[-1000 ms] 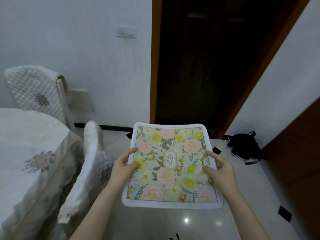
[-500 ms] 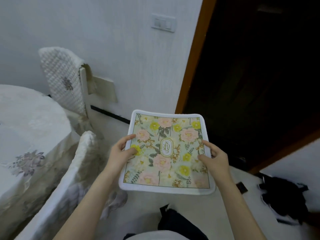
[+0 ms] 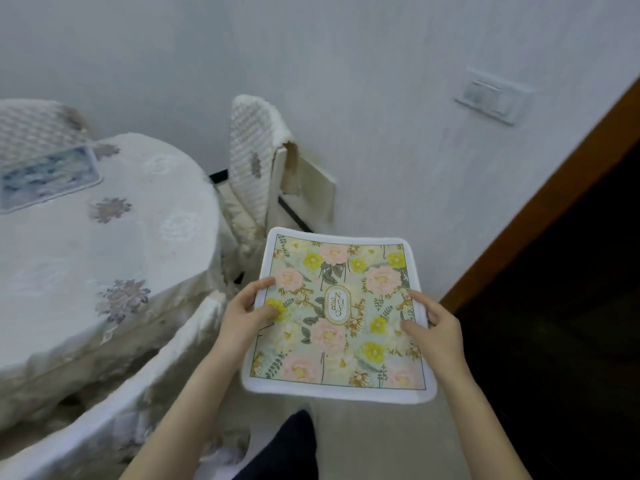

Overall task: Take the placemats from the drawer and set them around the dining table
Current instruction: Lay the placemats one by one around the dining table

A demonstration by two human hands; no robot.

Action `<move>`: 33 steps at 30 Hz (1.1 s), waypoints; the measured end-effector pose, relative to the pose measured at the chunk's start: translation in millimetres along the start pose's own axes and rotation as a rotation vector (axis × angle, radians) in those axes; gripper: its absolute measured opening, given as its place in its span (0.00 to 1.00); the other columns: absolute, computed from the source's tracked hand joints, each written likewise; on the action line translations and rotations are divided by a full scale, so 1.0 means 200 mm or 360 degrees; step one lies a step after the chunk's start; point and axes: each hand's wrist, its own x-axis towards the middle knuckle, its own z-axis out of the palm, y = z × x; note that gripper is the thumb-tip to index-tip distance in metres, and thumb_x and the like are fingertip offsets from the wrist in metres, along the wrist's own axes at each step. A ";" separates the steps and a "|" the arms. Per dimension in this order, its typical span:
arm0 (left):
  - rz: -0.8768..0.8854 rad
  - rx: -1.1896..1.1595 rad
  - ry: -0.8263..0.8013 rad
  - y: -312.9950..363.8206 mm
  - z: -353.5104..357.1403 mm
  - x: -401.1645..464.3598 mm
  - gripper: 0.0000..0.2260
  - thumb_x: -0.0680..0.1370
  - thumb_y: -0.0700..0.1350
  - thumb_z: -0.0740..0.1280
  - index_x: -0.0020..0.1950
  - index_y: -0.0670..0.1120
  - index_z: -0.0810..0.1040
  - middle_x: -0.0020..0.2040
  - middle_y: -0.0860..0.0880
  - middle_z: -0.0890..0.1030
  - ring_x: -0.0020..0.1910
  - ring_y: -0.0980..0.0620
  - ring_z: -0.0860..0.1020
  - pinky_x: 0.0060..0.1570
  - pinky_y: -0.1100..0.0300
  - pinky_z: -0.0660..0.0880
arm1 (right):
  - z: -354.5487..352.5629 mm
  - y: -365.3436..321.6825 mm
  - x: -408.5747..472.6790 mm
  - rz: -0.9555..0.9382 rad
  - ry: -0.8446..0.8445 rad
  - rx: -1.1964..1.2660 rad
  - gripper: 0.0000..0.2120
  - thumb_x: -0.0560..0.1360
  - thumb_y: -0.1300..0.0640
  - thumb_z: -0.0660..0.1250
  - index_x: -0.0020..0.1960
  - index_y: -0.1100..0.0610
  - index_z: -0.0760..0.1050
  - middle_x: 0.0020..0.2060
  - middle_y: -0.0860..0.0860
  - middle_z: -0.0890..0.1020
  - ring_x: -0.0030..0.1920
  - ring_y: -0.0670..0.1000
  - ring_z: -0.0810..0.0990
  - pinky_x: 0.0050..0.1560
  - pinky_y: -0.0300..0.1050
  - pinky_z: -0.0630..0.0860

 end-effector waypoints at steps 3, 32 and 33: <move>0.0023 -0.0011 0.0143 0.06 -0.05 0.20 0.21 0.73 0.33 0.67 0.59 0.55 0.78 0.54 0.52 0.82 0.46 0.50 0.84 0.41 0.56 0.81 | 0.16 -0.09 0.28 -0.0021 -0.0120 -0.0026 0.26 0.72 0.73 0.67 0.64 0.52 0.75 0.47 0.48 0.84 0.41 0.45 0.85 0.35 0.40 0.81; -0.0089 -0.0395 0.1382 0.50 -0.62 1.91 0.21 0.73 0.32 0.66 0.58 0.54 0.79 0.56 0.51 0.80 0.48 0.49 0.81 0.39 0.60 0.80 | 2.09 -0.89 2.39 -0.0193 -0.1335 -0.0510 0.26 0.71 0.73 0.67 0.64 0.53 0.75 0.47 0.46 0.83 0.39 0.43 0.84 0.33 0.39 0.80; -0.0104 -0.0420 0.1429 0.52 -0.62 1.96 0.21 0.73 0.32 0.66 0.58 0.54 0.79 0.56 0.51 0.80 0.48 0.49 0.81 0.39 0.59 0.80 | 2.15 -0.92 2.45 -0.0206 -0.1384 -0.0536 0.25 0.72 0.73 0.67 0.64 0.53 0.75 0.48 0.47 0.83 0.40 0.43 0.84 0.33 0.40 0.80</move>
